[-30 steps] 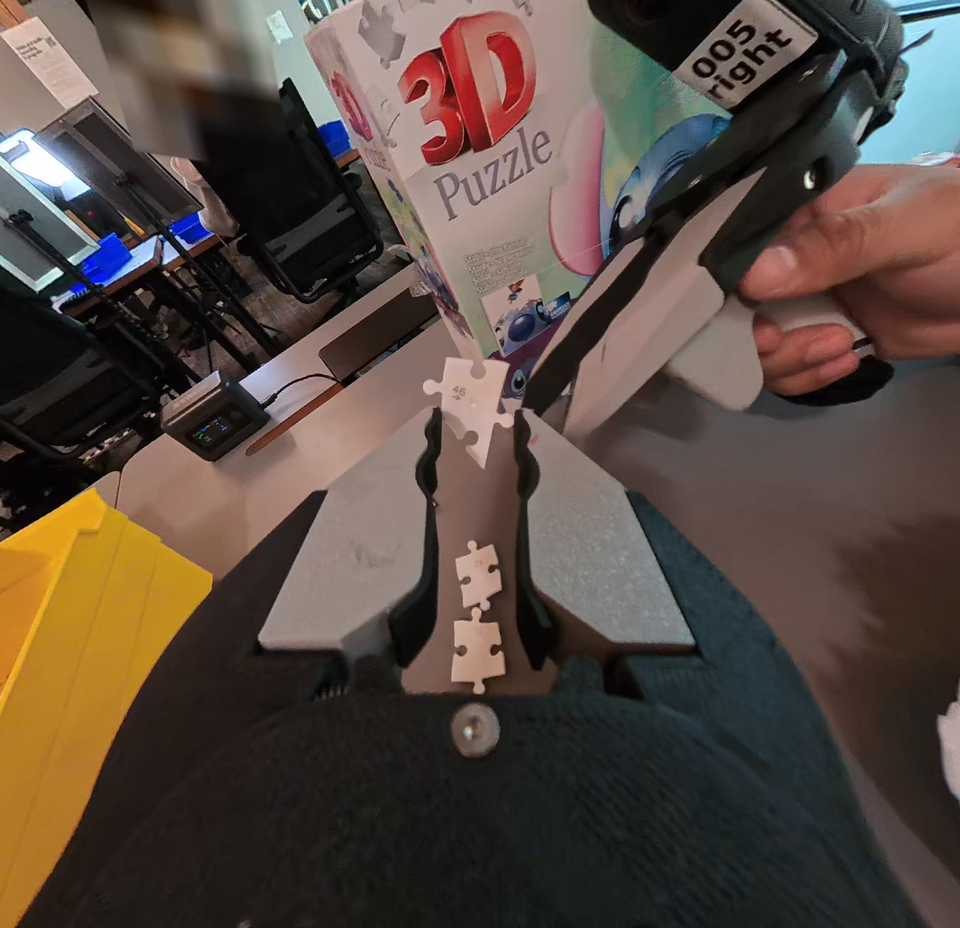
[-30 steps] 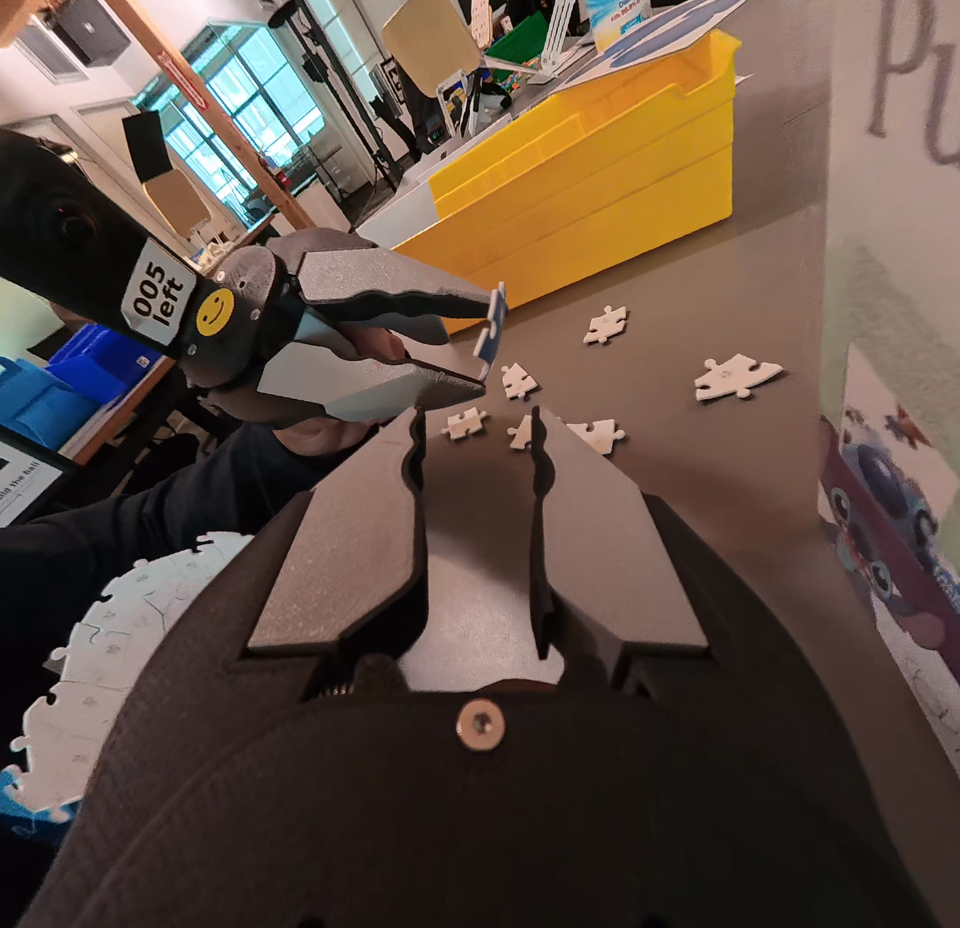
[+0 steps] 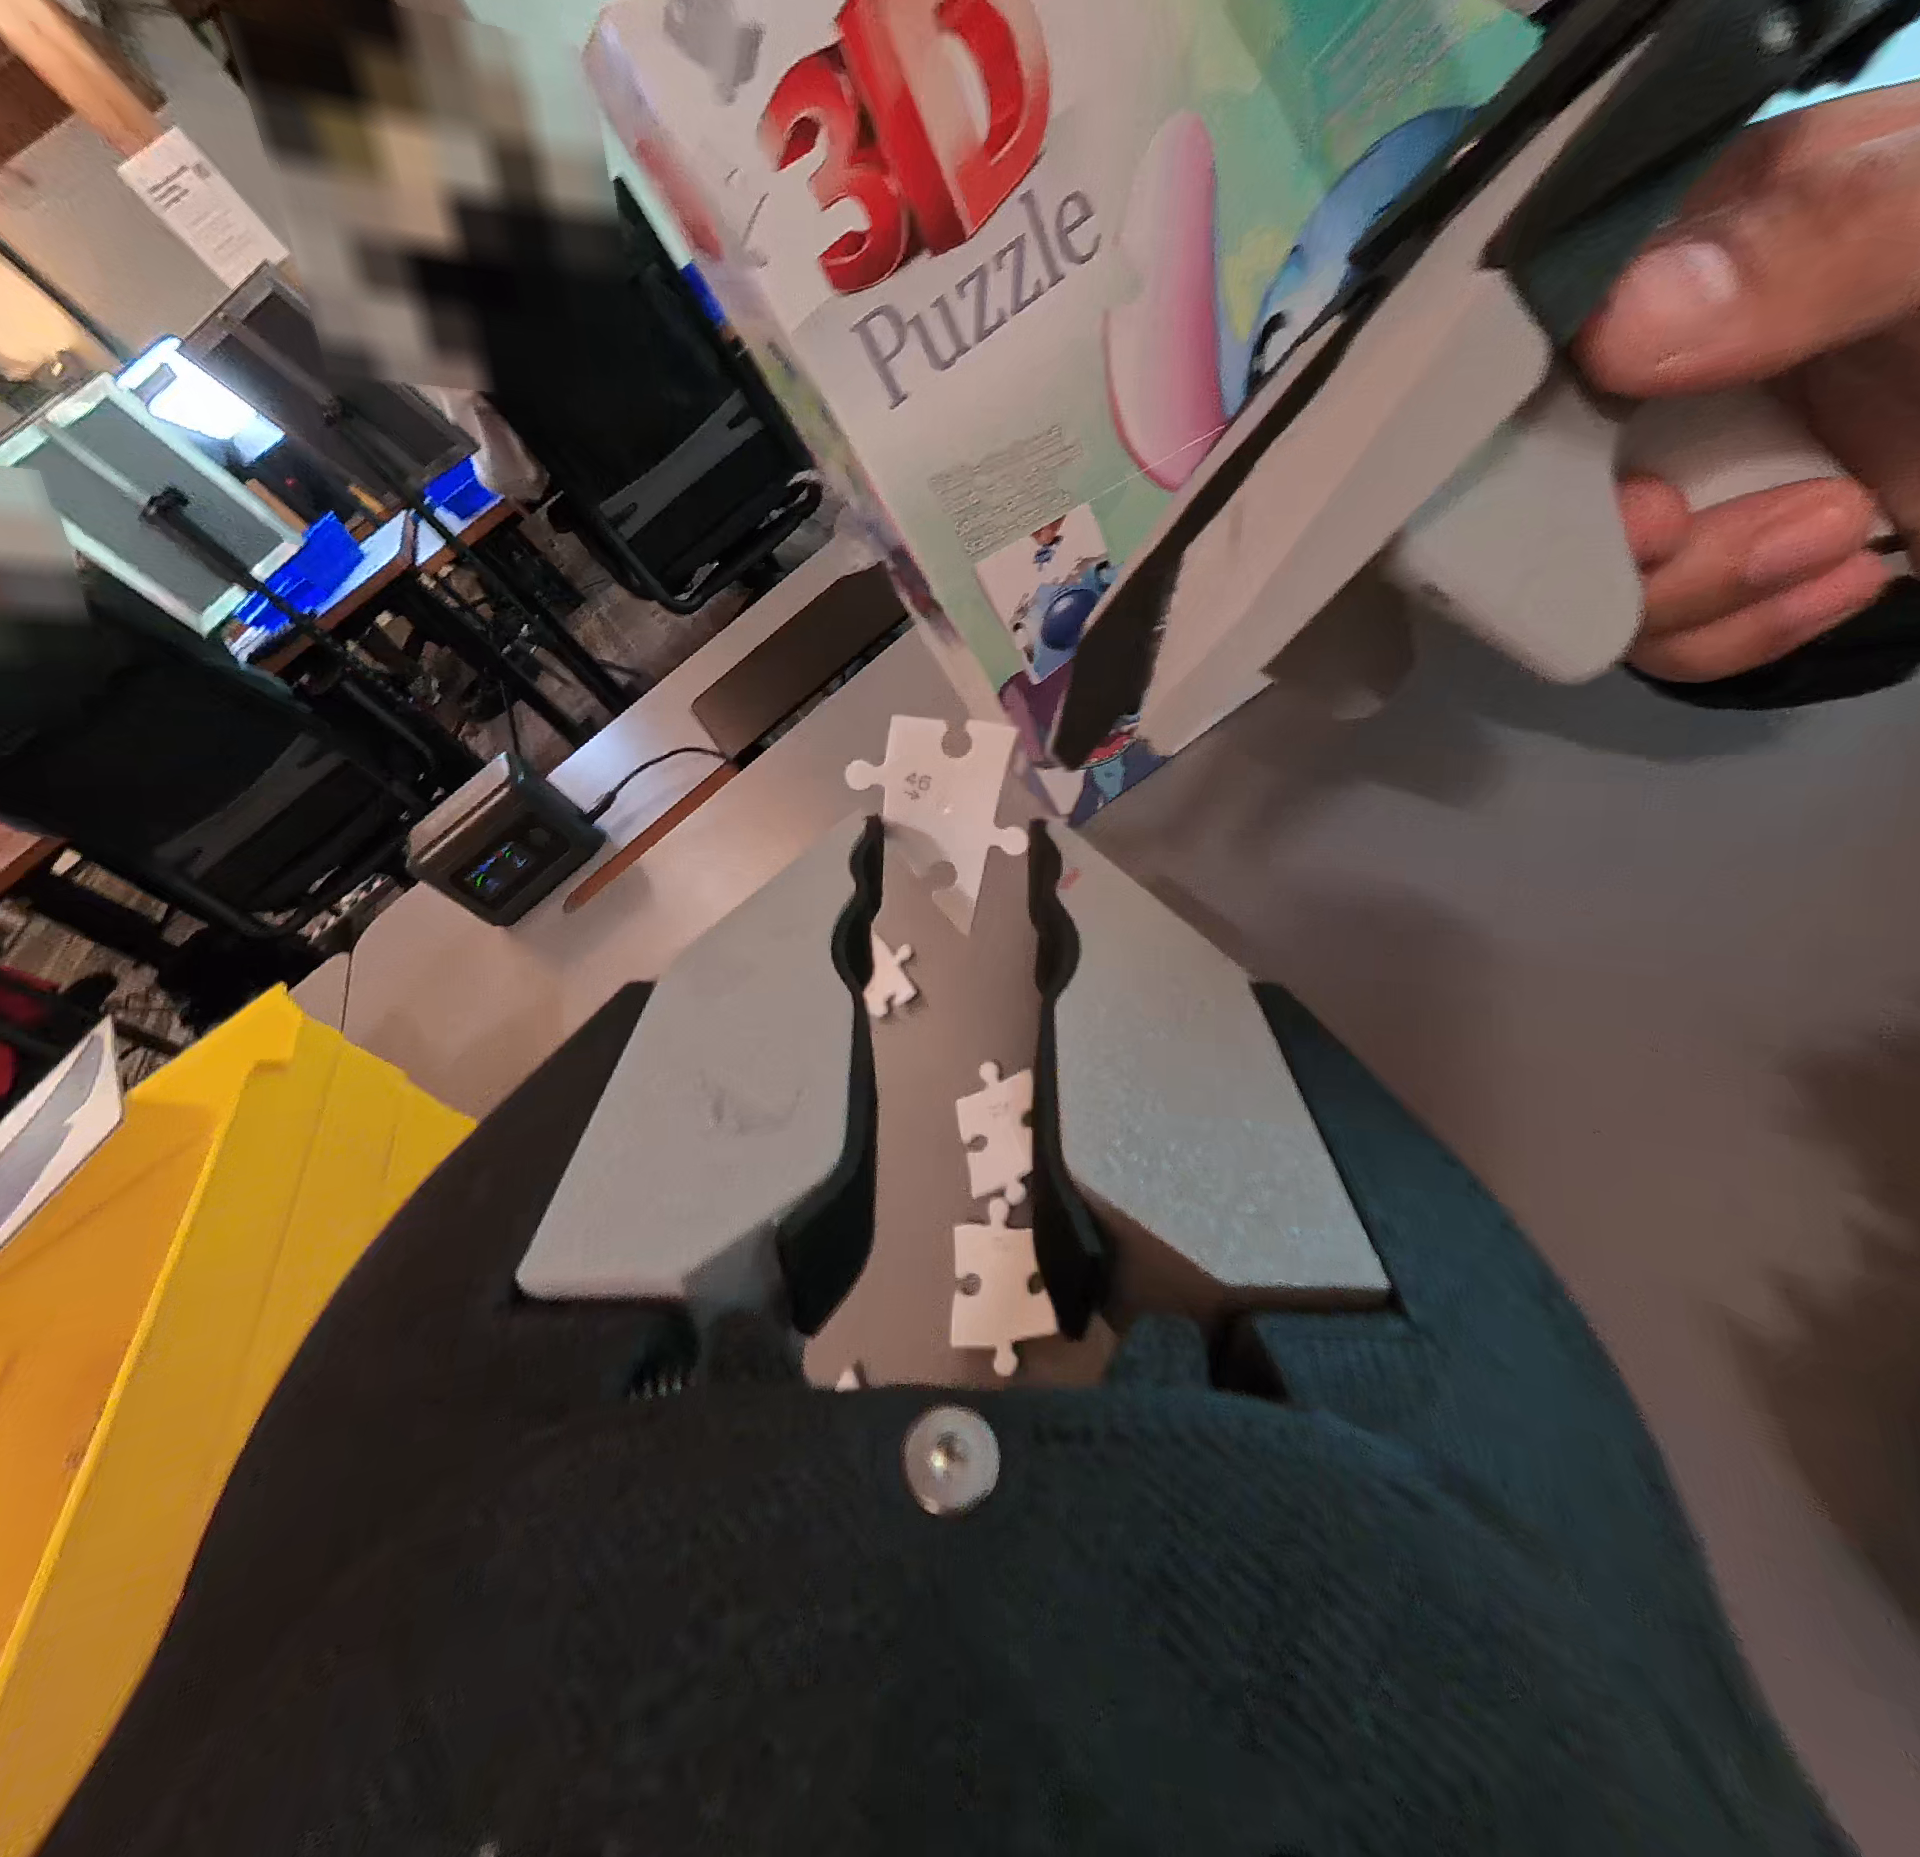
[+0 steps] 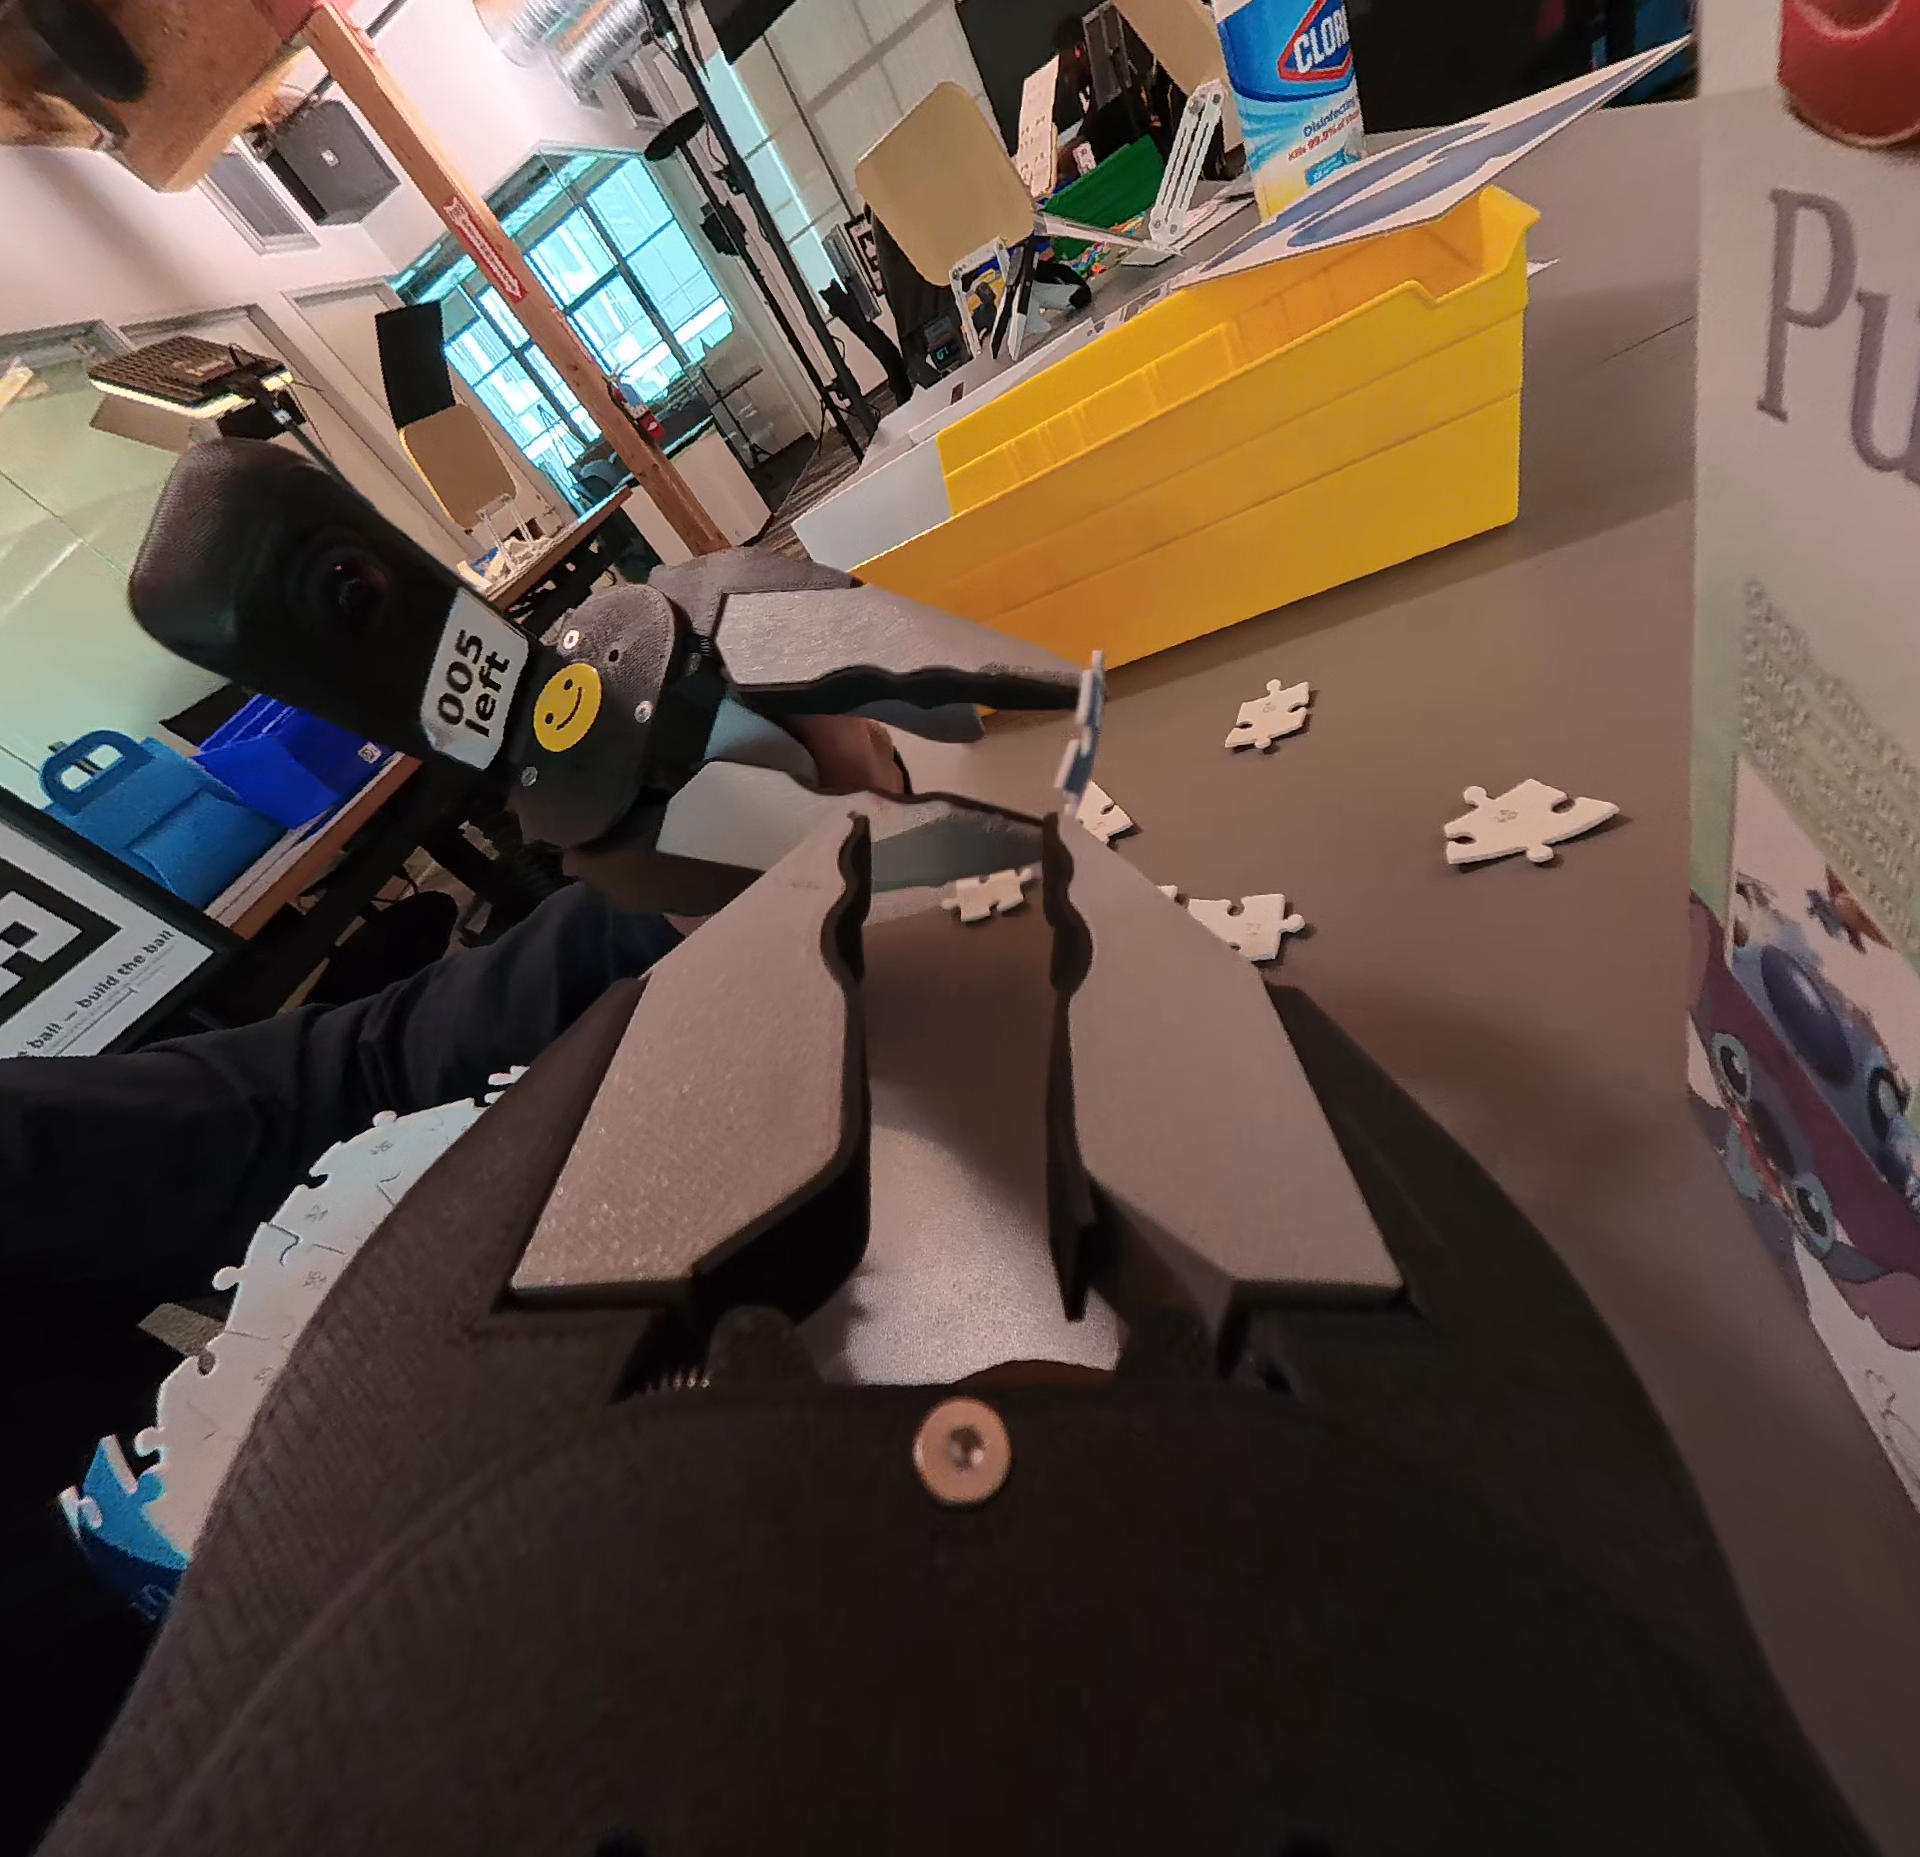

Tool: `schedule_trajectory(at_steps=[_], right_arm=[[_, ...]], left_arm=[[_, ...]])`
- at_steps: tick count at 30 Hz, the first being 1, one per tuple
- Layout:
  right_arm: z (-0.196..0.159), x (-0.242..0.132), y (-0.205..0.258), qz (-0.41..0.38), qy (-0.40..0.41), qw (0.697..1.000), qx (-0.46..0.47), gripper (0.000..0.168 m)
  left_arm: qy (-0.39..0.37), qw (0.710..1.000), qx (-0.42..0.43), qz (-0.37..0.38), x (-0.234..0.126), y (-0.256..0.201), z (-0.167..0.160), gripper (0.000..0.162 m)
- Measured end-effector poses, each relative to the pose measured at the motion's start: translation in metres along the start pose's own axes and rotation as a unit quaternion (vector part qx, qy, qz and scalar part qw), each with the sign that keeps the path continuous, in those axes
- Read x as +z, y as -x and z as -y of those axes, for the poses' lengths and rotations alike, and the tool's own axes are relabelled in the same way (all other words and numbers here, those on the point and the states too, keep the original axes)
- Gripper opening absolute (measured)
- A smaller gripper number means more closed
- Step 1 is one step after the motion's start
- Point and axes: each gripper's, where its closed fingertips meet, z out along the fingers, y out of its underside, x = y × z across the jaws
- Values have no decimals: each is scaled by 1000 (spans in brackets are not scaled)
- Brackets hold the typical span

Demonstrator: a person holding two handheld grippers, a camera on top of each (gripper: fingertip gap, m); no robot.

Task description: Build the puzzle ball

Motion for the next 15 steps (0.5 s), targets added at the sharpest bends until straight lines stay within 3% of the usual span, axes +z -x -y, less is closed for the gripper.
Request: schedule_trajectory(at_steps=[15], right_arm=[[-4,2,9,17,11,1000,-23,31]], left_arm=[[-20,1000,-9,0,-3,1,6,25]])
